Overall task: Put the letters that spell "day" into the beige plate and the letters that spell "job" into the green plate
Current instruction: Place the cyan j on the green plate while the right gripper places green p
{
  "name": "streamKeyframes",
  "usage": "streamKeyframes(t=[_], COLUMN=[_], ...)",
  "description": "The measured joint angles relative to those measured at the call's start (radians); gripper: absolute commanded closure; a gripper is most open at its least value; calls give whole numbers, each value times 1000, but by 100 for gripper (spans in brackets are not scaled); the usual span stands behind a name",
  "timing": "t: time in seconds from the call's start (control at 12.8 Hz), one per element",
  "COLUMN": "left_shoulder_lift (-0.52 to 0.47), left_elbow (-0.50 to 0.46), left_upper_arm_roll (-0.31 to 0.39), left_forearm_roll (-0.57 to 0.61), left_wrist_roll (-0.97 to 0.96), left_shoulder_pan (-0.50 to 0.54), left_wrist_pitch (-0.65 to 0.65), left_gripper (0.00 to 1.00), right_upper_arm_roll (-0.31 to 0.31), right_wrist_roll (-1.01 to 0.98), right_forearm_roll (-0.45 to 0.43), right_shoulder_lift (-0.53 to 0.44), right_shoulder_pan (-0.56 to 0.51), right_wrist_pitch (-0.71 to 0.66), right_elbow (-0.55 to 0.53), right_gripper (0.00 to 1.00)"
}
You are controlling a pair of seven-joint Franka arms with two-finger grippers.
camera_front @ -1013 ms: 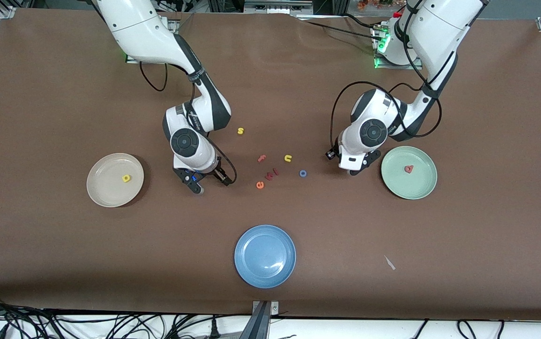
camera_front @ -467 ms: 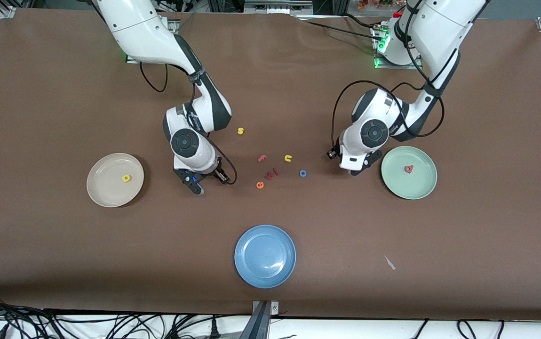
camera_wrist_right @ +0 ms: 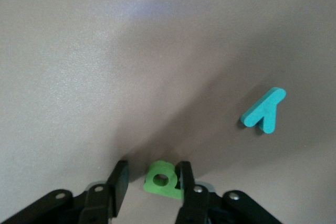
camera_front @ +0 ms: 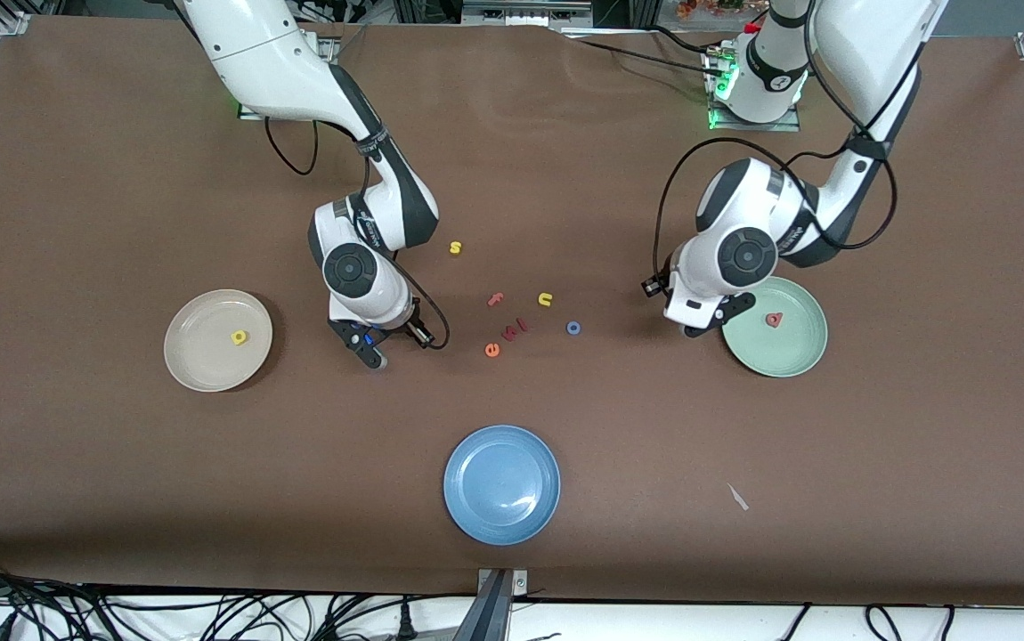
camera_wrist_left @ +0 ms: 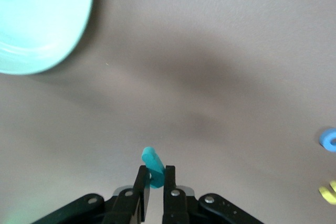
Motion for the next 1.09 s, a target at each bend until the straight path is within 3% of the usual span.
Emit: streamKeyframes(t=[0.23, 0.62, 1.09], left_shoulder_lift=[-1, 12, 118], left_elbow=[48, 51, 49], left_upper_arm_roll=[6, 22, 21], left_forearm_roll=[3, 60, 106], left_wrist_roll=[184, 562, 676], left_shoulder_pan=[69, 217, 267], left_wrist_pitch=[-79, -106, -98], left_gripper=[100, 100, 100], right_upper_arm_roll=[0, 0, -1], right_wrist_roll=[-3, -5, -5], right_forearm_roll=[0, 0, 0], right_shoulder_lift=[0, 0, 0], right_shoulder_pan=[0, 0, 0], right_wrist_pitch=[0, 0, 0], right_elbow=[1, 3, 4], right_gripper=[63, 70, 76])
